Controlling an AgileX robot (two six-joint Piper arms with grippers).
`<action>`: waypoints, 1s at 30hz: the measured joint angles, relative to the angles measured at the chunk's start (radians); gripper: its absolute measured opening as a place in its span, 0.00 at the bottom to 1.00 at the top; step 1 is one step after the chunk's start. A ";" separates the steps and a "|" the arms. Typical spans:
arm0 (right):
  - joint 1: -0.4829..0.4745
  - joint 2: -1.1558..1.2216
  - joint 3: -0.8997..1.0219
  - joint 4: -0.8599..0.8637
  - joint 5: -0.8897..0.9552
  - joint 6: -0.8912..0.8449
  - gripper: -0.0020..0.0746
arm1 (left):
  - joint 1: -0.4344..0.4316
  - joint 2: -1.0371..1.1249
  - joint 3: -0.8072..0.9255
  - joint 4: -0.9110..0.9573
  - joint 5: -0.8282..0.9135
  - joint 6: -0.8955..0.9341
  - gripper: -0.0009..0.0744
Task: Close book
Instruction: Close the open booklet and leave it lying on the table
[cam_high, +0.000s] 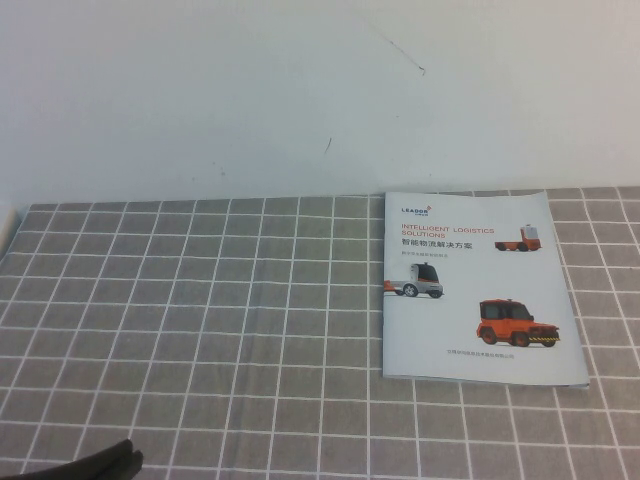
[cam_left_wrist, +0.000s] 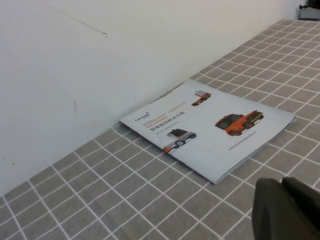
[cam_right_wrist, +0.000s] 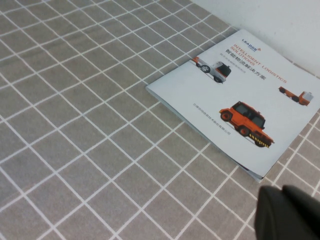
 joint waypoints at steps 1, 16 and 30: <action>0.000 0.000 0.000 0.000 0.000 0.000 0.02 | 0.000 0.000 0.000 0.000 0.005 0.000 0.01; 0.000 0.000 0.000 0.000 0.001 -0.001 0.02 | 0.233 -0.244 0.189 -0.002 -0.181 0.062 0.01; 0.000 0.000 0.000 0.000 0.001 -0.001 0.02 | 0.314 -0.292 0.299 0.218 -0.205 -0.170 0.01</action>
